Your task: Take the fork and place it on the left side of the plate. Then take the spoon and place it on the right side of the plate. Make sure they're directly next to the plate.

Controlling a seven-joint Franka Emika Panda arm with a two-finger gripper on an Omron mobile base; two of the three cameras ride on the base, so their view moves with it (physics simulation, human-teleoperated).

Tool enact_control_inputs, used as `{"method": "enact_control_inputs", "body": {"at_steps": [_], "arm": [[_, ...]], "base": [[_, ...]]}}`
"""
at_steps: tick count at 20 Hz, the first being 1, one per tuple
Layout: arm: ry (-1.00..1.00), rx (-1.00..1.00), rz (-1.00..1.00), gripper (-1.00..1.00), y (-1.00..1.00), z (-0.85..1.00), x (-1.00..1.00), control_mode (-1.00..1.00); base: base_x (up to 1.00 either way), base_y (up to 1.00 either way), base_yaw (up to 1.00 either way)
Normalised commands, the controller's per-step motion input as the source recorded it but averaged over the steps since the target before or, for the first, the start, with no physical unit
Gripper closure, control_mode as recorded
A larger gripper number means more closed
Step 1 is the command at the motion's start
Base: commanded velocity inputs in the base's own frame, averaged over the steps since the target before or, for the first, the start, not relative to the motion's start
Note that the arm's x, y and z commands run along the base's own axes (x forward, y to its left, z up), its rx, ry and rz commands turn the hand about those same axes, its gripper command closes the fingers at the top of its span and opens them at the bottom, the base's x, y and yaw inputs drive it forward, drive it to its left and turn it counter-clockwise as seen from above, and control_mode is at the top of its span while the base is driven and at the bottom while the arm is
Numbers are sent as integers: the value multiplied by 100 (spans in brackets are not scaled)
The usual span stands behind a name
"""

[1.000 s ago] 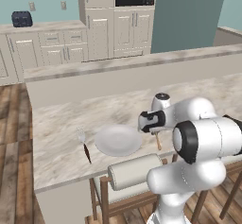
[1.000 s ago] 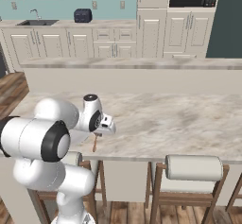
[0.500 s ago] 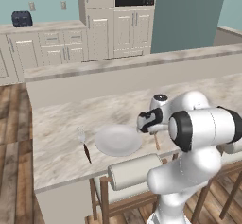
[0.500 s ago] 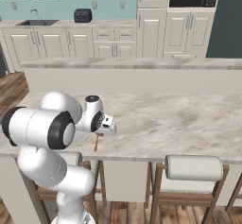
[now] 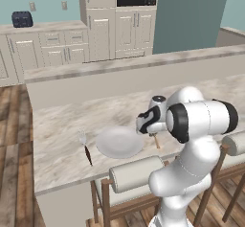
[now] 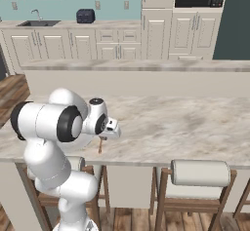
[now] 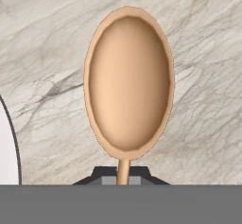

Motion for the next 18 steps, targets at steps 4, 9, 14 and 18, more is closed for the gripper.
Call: {"method": "enact_control_inputs", "body": {"at_steps": [4,9,14,18], "arm": [[0,0,0,100,3,-20,16,-100],[0,0,0,100,0,-19,16,-100],[0,0,0,100,0,-21,5,-100],[0,0,0,100,0,-26,3,-100]], "base": [[0,0,0],[0,0,0],[0,0,0],[0,0,0]]}}
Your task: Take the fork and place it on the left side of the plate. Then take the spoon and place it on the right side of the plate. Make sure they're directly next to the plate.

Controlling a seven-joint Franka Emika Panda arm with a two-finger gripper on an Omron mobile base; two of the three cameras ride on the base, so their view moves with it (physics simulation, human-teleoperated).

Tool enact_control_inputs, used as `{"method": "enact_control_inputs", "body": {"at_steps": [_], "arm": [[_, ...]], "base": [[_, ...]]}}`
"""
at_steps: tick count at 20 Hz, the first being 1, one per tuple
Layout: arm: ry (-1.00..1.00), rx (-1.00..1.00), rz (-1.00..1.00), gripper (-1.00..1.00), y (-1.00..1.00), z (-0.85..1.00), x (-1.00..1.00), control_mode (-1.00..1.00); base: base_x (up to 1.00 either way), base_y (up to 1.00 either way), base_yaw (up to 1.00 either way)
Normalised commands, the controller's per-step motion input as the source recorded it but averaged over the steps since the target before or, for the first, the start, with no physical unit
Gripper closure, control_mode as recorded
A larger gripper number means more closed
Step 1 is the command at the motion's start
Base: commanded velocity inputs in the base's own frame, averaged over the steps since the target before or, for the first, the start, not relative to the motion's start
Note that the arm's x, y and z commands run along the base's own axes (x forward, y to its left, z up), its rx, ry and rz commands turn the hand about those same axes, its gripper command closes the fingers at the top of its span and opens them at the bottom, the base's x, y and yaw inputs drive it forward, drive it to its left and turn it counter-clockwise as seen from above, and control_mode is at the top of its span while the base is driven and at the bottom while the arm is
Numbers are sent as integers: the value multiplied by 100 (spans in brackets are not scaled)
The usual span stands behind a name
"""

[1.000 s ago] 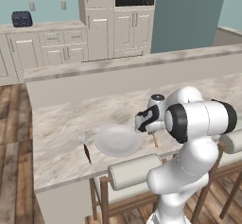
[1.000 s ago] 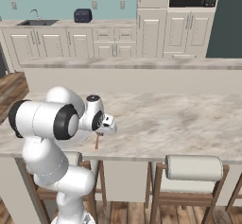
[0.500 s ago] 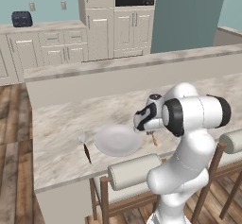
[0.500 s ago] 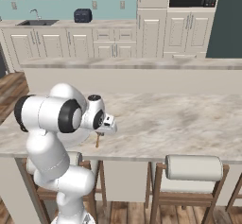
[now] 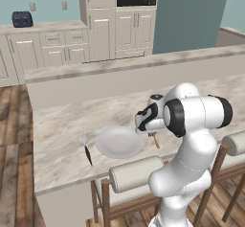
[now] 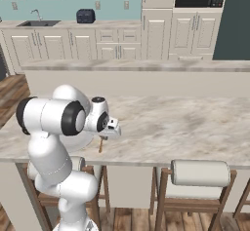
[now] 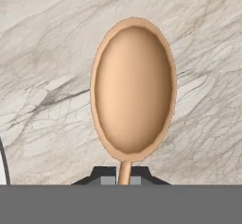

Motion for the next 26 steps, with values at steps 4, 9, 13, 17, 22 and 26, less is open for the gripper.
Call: {"method": "enact_control_inputs", "body": {"at_steps": [4,9,13,17,22,26], "arm": [[0,0,0,-100,2,-32,0,-100],[1,0,0,-100,0,-3,0,-100],[1,0,0,-100,0,16,0,-100],[0,0,0,-100,0,39,-4,-100],[0,0,0,-100,0,58,-12,-100],[0,0,0,-100,1,66,-10,-100]], "base": [[0,0,0],[0,0,0],[0,0,0],[0,0,0],[0,0,0],[0,0,0]]}}
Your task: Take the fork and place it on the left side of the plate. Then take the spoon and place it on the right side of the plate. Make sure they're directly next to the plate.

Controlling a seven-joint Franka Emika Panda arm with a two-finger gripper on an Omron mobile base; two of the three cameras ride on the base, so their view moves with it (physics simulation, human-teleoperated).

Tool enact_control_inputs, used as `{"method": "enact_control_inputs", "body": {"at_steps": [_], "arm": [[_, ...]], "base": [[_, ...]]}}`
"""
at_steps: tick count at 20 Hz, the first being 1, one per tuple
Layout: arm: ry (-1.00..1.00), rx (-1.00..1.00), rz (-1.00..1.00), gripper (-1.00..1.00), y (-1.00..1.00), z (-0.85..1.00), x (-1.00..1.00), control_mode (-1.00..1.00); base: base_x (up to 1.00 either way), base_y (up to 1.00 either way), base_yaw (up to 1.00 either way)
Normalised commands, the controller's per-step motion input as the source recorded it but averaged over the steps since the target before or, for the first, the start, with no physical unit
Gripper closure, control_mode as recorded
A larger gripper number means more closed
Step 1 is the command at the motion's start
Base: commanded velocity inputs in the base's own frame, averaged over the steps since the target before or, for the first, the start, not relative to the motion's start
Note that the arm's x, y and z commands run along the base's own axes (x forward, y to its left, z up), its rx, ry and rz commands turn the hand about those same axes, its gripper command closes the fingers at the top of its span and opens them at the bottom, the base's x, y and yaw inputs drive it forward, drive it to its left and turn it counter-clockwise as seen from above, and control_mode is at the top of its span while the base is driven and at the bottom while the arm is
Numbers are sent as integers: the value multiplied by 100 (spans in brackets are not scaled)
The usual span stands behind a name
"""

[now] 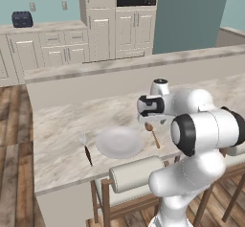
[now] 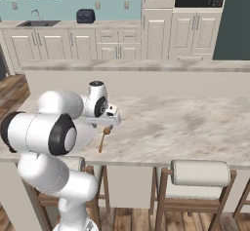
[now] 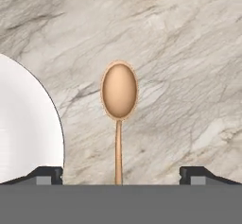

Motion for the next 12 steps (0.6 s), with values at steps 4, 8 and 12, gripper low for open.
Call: {"method": "enact_control_inputs", "body": {"at_steps": [4,8,12], "arm": [[0,0,0,-100,11,72,-20,-100],[0,0,0,-100,11,74,-33,-100],[0,0,0,-100,2,76,-43,-100]], "base": [[0,0,0],[0,0,0],[0,0,0]]}}
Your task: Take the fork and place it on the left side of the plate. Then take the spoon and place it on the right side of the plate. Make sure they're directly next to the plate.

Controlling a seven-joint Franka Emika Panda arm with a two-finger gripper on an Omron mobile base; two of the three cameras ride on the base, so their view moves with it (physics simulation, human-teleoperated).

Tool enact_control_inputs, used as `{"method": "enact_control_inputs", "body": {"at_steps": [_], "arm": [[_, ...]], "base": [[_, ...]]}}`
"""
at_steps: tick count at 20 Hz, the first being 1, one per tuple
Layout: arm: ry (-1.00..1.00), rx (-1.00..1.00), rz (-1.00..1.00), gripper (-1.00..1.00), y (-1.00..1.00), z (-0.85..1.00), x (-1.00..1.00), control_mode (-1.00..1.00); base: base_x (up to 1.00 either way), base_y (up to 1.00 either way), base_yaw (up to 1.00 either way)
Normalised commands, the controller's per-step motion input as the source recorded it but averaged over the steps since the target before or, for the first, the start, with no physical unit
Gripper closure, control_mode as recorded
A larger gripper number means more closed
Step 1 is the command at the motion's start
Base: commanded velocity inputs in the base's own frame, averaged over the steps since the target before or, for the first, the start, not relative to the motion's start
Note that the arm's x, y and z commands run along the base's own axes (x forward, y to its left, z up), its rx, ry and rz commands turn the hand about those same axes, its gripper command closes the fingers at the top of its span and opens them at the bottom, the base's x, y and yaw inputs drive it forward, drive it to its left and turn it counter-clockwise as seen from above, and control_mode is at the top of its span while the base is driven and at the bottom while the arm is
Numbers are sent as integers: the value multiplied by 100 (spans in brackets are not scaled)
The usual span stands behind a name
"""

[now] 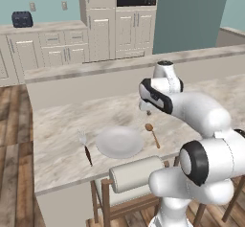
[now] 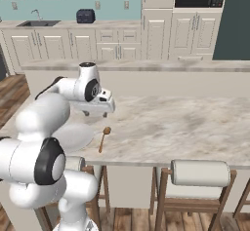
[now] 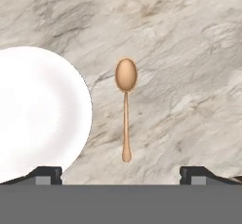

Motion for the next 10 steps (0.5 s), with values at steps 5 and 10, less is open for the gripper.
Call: {"method": "enact_control_inputs", "body": {"at_steps": [5,10], "arm": [[0,0,0,-100,0,70,-45,-100],[-7,0,0,-100,0,54,-56,-100]], "base": [[0,0,0],[0,0,0]]}}
